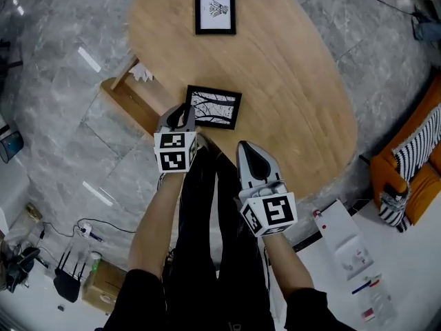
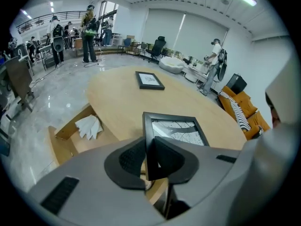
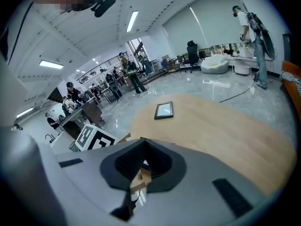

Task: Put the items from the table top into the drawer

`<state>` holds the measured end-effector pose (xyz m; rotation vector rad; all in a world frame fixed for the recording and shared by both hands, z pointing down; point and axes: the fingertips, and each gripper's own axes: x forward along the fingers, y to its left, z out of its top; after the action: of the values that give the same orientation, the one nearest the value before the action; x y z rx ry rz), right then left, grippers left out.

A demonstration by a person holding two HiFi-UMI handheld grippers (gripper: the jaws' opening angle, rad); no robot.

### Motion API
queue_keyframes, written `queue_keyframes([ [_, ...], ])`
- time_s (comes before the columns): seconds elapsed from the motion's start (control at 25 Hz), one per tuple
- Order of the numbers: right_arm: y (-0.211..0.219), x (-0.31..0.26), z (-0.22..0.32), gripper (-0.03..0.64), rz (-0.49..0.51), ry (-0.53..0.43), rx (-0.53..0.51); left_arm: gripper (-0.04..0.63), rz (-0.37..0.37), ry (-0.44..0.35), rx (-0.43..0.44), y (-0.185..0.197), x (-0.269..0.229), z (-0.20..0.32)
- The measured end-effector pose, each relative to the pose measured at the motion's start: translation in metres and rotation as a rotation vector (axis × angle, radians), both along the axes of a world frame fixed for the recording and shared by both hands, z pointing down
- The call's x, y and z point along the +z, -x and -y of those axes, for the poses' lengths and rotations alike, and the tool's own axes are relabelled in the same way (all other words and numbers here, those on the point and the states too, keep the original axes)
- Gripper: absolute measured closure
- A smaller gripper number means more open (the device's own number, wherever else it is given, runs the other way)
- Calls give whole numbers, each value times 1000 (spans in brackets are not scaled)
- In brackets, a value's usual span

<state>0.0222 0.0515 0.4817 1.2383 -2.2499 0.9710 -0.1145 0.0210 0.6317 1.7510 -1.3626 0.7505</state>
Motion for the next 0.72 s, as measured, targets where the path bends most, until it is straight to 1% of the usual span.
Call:
queue_keyframes([
  [0.28, 40, 3, -8, 609, -3, 12, -69, 522, 1, 13, -73, 54, 3, -21],
  [0.72, 90, 10, -17, 609, -9, 30, -155, 522, 9, 39, -105, 128, 14, -58],
])
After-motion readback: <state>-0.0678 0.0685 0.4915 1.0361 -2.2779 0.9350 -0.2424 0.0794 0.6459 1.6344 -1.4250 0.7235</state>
